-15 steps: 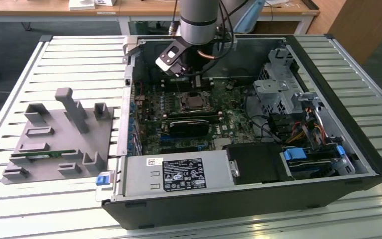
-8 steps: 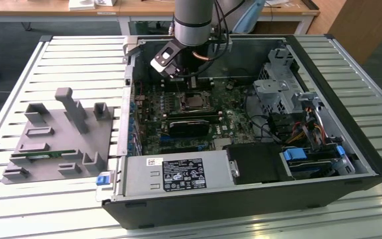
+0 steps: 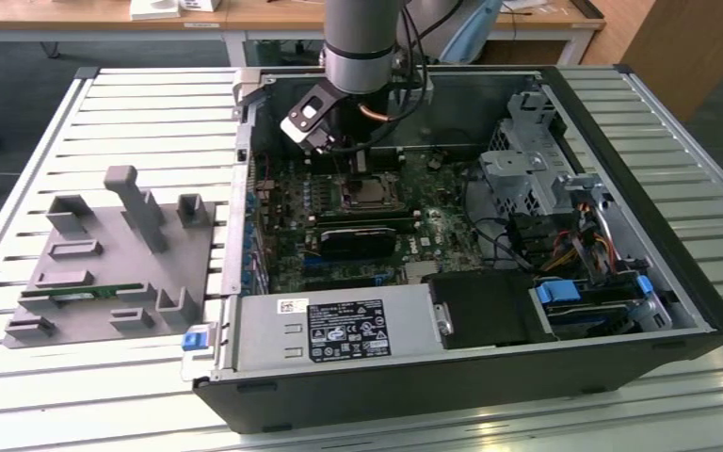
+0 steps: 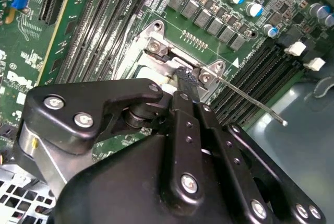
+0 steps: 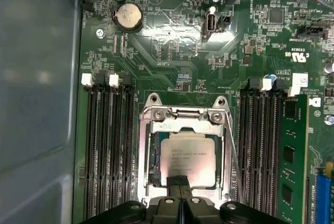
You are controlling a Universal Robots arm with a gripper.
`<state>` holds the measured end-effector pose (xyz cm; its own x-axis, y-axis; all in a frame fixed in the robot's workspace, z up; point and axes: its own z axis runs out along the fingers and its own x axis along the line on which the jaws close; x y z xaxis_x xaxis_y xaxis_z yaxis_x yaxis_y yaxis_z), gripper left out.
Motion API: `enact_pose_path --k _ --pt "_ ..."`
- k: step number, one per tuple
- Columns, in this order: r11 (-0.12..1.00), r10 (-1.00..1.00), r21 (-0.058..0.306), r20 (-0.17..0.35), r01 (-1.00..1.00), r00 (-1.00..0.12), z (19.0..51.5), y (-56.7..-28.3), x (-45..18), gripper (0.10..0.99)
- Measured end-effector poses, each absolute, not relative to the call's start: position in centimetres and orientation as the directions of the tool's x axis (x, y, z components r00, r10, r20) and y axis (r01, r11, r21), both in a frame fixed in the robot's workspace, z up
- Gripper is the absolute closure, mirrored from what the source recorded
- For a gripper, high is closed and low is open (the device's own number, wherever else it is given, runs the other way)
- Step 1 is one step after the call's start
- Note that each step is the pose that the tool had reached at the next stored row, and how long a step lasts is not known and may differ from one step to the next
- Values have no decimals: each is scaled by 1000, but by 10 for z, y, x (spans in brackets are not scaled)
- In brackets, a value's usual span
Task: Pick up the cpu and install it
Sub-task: 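Close the cpu cover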
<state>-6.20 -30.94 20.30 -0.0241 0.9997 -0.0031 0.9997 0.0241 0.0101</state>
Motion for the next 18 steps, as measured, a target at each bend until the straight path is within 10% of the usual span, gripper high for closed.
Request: enact_pose_path --k 18 --pt "24 1000 10 5 1000 -24 200 -309 -58 980"
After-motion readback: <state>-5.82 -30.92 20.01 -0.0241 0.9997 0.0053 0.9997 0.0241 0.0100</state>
